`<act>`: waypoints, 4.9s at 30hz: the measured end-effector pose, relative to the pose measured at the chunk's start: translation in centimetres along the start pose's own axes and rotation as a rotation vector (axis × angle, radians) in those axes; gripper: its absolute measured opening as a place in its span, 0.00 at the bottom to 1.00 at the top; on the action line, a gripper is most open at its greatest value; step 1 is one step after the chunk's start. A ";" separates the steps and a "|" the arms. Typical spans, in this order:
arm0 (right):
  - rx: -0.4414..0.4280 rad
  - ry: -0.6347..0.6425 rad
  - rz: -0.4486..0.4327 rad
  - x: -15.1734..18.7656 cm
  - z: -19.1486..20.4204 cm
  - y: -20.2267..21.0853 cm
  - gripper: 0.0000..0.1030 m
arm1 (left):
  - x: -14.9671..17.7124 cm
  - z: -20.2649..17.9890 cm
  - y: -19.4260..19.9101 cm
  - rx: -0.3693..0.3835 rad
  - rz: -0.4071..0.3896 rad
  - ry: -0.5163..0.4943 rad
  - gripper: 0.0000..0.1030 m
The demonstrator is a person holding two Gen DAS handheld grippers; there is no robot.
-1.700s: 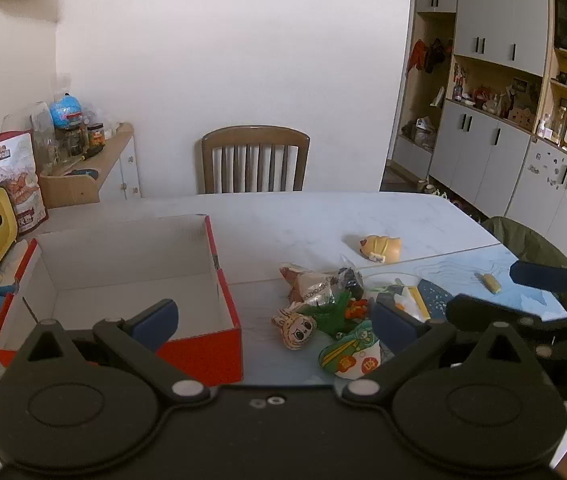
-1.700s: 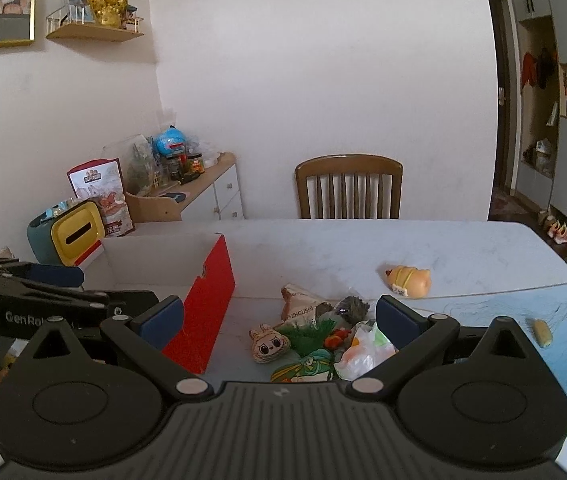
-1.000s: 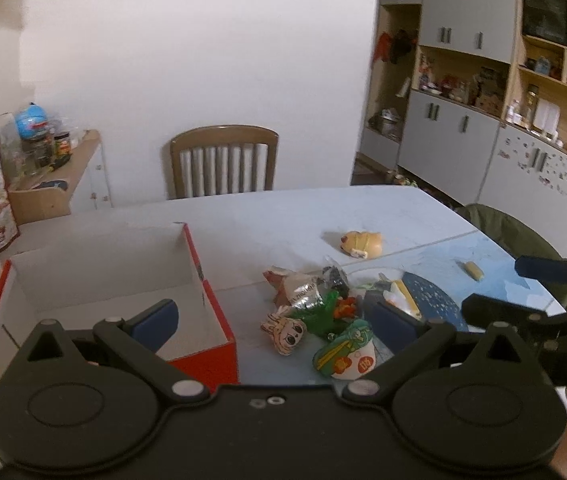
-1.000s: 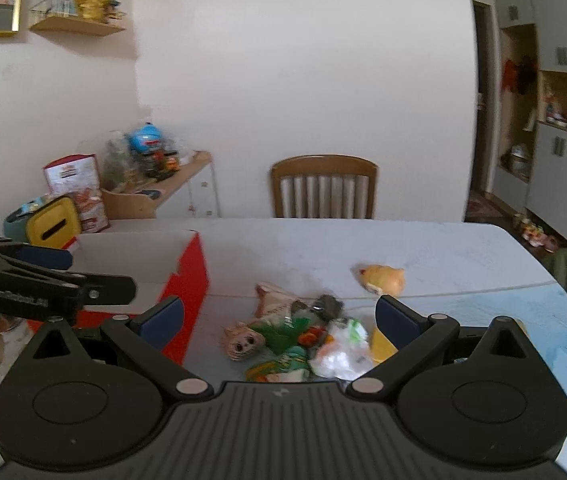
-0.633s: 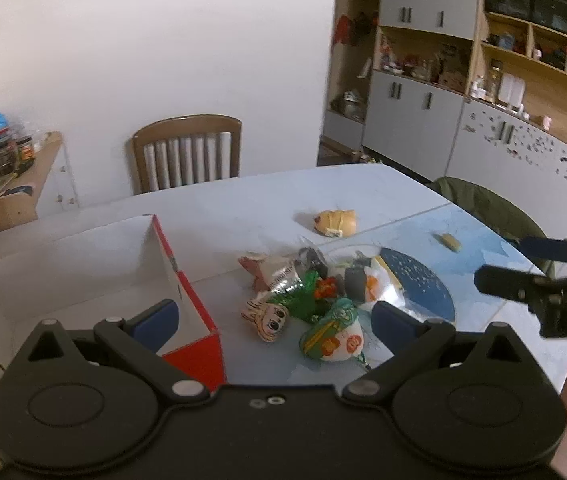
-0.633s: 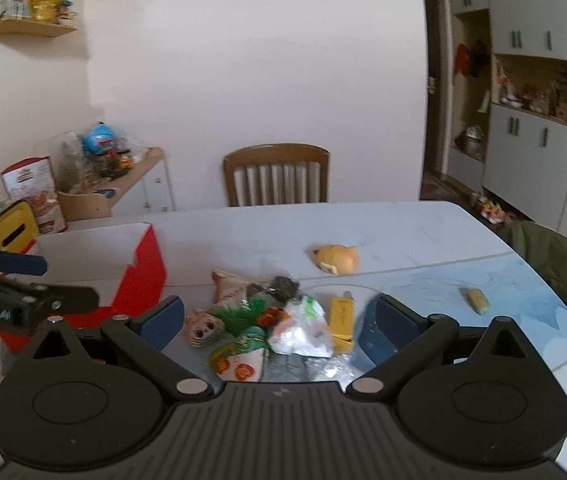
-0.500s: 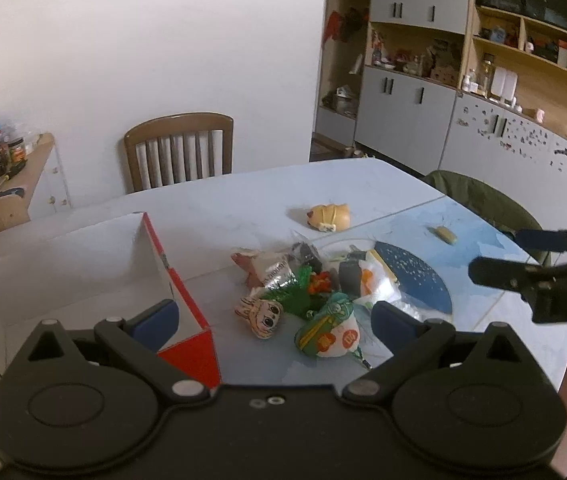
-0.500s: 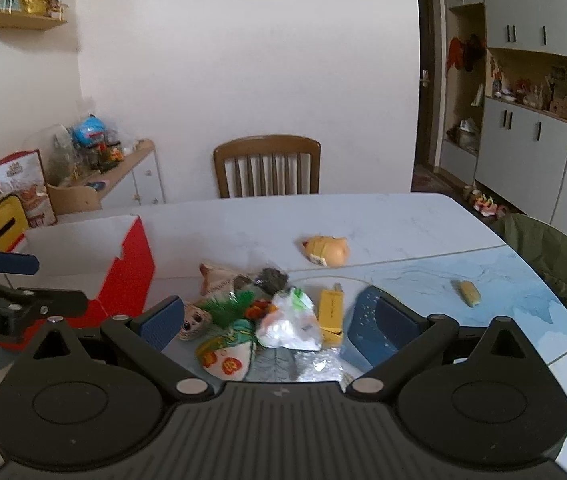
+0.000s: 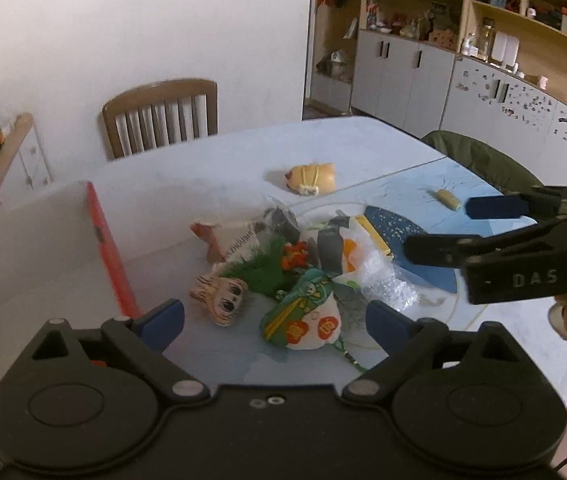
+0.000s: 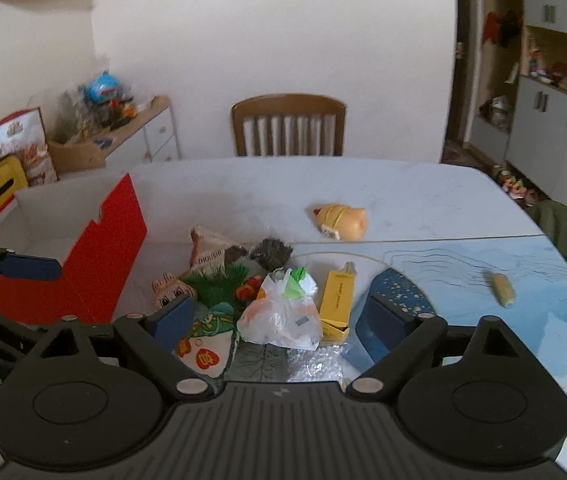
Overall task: Organize objects
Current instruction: 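Move both grippers toward the pile of snacks on the table, then grasp the green cartoon snack bag with the left gripper while the right grasps the white plastic bag, then carry both bags over the red-edged cardboard box with both grippers, then open the left gripper dropping the green bag while the right releases the white bag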
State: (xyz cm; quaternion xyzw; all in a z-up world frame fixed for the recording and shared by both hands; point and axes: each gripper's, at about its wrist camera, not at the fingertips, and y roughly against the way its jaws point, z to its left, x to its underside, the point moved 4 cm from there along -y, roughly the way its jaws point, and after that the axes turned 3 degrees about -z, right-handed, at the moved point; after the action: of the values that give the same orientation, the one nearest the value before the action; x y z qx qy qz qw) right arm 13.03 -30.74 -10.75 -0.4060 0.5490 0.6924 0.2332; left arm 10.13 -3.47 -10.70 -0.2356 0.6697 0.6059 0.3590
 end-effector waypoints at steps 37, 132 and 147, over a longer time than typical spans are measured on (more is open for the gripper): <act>-0.202 0.012 0.214 0.1 -3.2 -11.3 0.32 | 2.4 -1.6 -10.8 -0.106 0.162 0.145 0.68; -0.346 0.128 0.134 -6.4 25.8 -12.4 0.08 | 4.5 26.6 0.4 -0.335 0.428 0.220 0.67; -0.386 0.047 0.161 -6.3 24.1 -11.4 0.09 | 6.2 25.2 -1.3 -0.319 0.523 0.211 0.74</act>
State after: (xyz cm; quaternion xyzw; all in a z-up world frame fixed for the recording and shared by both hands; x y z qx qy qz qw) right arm 17.95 -3.83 -10.46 -0.4139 0.4420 0.7916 0.0822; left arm 12.14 21.81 -16.49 -0.1701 0.6377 0.7472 0.0784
